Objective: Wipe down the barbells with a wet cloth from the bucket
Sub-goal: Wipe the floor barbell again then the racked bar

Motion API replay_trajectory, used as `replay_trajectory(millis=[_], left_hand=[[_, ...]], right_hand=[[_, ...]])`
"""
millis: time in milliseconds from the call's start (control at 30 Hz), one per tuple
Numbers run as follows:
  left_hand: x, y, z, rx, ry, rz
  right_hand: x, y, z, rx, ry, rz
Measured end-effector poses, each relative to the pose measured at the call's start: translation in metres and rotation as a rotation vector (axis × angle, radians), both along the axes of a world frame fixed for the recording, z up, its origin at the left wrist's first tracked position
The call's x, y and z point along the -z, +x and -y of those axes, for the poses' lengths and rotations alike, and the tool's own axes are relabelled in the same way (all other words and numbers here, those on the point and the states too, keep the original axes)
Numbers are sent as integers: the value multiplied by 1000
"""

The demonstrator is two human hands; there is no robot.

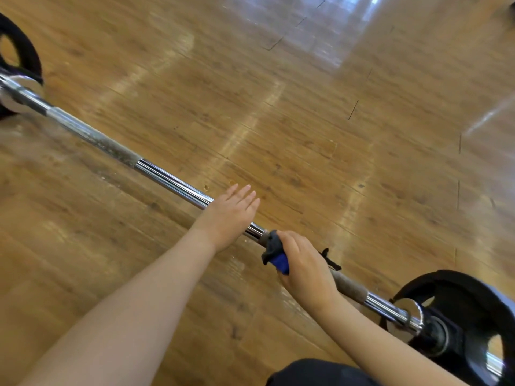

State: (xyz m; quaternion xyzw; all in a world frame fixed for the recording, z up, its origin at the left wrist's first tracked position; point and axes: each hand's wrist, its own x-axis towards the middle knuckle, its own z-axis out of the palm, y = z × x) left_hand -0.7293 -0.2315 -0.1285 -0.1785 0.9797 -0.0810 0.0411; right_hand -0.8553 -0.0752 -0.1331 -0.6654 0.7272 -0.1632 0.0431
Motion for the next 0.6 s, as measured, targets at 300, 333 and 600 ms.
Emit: replay_trajectory(millis=[300,333,600], left_hand=[[-5,-1,-5,-72,17,105],[-5,-1,-6,-68,-8,102],[5,2,-1,-31,-16,21]], right_hand=[[0,-37,-66,-90,-36,-18],[-3,-37,-67,-68,-28,-3],[5,15,10,-211,8,-133]])
